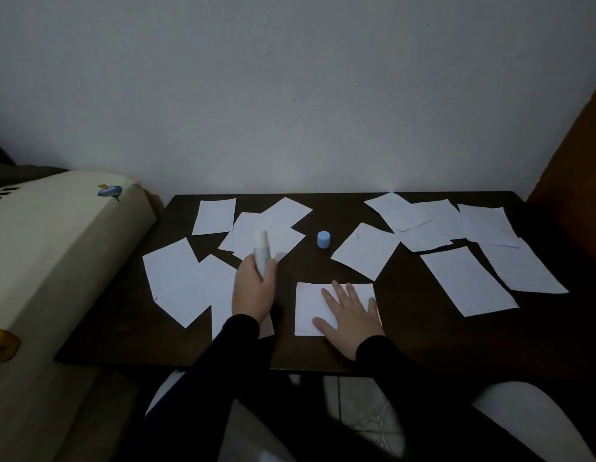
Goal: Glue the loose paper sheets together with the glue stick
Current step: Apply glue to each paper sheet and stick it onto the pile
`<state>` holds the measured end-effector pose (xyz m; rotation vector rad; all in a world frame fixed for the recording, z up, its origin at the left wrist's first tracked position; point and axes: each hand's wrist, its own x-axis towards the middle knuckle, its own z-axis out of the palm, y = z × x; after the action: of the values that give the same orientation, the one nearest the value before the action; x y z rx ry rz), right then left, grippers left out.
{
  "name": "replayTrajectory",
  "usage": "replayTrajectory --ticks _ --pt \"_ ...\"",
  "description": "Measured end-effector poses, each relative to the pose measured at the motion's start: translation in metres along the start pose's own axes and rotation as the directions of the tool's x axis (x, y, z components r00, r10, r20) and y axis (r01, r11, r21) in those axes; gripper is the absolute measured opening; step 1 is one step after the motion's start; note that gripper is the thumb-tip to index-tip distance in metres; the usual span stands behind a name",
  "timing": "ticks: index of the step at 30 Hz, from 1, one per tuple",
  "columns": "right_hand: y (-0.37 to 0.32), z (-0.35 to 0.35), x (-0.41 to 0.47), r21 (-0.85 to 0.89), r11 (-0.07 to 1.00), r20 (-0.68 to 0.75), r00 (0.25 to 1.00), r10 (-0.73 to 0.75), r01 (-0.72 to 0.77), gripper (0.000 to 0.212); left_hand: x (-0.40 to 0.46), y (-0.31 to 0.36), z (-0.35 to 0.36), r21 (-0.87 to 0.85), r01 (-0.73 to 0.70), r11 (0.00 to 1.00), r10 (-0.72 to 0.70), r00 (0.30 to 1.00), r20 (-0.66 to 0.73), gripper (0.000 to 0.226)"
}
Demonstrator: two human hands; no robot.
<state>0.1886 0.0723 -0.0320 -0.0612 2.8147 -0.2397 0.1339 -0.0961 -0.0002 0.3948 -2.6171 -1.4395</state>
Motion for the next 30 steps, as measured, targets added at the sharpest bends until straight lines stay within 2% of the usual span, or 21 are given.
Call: replayTrajectory --ticks 6,9,13,18,22,26,30 --pt "-0.01 -0.007 -0.003 0.055 0.997 0.019 0.998 0.056 -0.057 0.069 0.02 -0.051 -0.06 0.184 0.071 0.98 -0.07 0.997 -0.011 0.046" --pt "-0.017 -0.011 -0.008 0.11 0.991 0.016 0.997 0.079 -0.08 0.07 0.022 -0.068 -0.077 0.142 0.106 0.984 -0.114 0.992 0.049 0.062" --pt "-0.033 -0.024 -0.005 0.12 0.988 0.022 0.995 0.093 -0.095 0.073 0.018 -0.081 -0.084 0.082 0.066 0.994 -0.07 0.997 0.042 0.068" --pt "-0.066 -0.032 0.011 0.077 0.993 -0.159 0.985 -0.074 0.087 0.058 0.015 -0.087 -0.082 0.022 0.063 0.998 -0.062 0.998 -0.027 0.069" --pt "-0.092 -0.031 0.031 0.06 0.981 -0.112 0.977 -0.179 0.186 0.057 0.016 -0.089 -0.082 0.006 0.071 0.997 -0.07 0.996 -0.047 0.07" --pt "-0.107 -0.022 0.049 0.037 0.981 -0.008 0.982 -0.188 0.188 0.075 0.018 -0.094 -0.081 -0.002 0.055 0.998 -0.056 0.997 -0.055 0.065" --pt "-0.111 -0.016 0.057 -0.033 0.984 -0.003 0.985 -0.173 0.172 0.071 0.018 -0.096 -0.079 -0.022 0.034 0.999 -0.035 0.997 -0.073 0.057"
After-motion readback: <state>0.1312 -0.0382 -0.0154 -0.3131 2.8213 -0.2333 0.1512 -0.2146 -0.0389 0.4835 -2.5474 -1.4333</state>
